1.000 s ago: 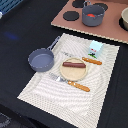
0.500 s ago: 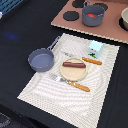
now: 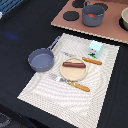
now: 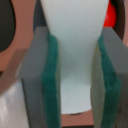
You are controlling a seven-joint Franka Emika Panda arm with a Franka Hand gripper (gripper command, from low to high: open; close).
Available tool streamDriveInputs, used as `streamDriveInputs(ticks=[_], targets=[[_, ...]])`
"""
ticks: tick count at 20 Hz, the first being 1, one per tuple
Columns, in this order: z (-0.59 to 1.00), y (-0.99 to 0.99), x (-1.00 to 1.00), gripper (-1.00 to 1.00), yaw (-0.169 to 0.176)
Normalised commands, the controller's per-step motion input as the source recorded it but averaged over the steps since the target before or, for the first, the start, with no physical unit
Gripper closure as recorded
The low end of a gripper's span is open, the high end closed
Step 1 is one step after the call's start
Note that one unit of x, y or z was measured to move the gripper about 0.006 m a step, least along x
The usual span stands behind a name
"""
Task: Interact with the objects in diverse but meaningful ways.
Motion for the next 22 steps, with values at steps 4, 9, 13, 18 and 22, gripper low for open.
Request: streamDriveInputs(ticks=[4,9,13,18,22], targets=[[-0.54,0.00,-0.34,1.00,0.021],[0.26,0.03,-0.63,1.00,0.012],[0.84,0.12,-0.62,1.00,0.000],[0.65,0.10,-0.53,1.00,0.000],[0.46,0.04,-0.49,1.00,0.000]])
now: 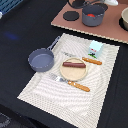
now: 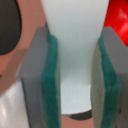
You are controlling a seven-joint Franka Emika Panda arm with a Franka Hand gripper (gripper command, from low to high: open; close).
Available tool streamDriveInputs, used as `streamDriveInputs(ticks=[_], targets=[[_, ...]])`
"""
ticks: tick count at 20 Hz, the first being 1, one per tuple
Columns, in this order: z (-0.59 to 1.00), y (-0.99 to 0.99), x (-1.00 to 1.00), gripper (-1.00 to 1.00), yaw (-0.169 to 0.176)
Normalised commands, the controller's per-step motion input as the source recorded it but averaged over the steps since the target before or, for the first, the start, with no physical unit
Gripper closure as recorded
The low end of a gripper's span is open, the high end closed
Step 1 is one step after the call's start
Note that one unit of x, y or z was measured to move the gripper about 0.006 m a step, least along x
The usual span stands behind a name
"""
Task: Interact with the objects in diverse but meaningful ways.
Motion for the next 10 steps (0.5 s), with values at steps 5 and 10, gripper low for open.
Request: streamDriveInputs(ticks=[5,10], targets=[[-0.05,-0.13,-0.47,1.00,0.000],[-0.29,-0.28,-0.49,1.00,0.000]])
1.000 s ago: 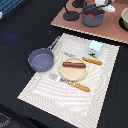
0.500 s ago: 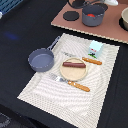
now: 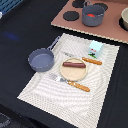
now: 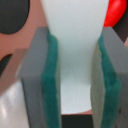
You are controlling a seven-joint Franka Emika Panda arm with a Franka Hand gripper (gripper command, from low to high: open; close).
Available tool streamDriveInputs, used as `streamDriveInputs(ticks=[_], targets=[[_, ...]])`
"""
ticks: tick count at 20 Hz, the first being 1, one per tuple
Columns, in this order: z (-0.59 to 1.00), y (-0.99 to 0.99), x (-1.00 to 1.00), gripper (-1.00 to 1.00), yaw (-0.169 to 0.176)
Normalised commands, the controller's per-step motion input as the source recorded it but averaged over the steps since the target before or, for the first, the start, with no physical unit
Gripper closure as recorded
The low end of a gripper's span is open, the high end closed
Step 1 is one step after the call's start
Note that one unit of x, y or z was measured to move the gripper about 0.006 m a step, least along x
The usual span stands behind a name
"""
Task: Interact with the objects in diverse but meaningful ways.
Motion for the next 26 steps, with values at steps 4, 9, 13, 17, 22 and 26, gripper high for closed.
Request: streamDriveInputs(ticks=[4,9,13,17,22,26], targets=[[-0.36,-0.34,-0.48,1.00,0.000],[-0.31,-0.36,-0.48,1.00,0.000],[-0.31,-0.40,-0.49,1.00,0.000],[-0.23,-0.39,-0.39,1.00,0.000],[-0.28,-0.42,-0.33,1.00,-0.002],[-0.30,-0.42,-0.22,1.00,-0.008]])
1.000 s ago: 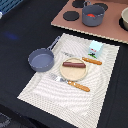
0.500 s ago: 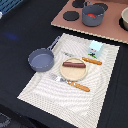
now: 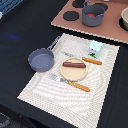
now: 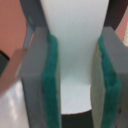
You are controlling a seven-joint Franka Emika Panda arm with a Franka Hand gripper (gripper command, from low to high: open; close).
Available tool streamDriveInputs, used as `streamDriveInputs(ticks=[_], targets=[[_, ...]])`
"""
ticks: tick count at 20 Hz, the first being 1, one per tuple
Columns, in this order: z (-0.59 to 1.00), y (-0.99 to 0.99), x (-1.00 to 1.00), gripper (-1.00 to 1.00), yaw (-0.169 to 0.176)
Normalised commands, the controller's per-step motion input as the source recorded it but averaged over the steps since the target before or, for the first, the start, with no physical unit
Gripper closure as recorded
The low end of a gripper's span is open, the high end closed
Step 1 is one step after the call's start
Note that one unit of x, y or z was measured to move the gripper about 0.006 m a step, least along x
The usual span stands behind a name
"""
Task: Interact with the objects in diverse but meaningful ways.
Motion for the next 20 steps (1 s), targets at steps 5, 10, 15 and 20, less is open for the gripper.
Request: streamDriveInputs(ticks=[5,10,15,20], targets=[[-0.43,-0.32,-0.17,1.00,-0.002],[-0.30,-0.18,-0.24,1.00,0.000],[-0.30,-0.01,-0.40,1.00,0.000],[0.11,0.14,-0.65,1.00,0.000]])
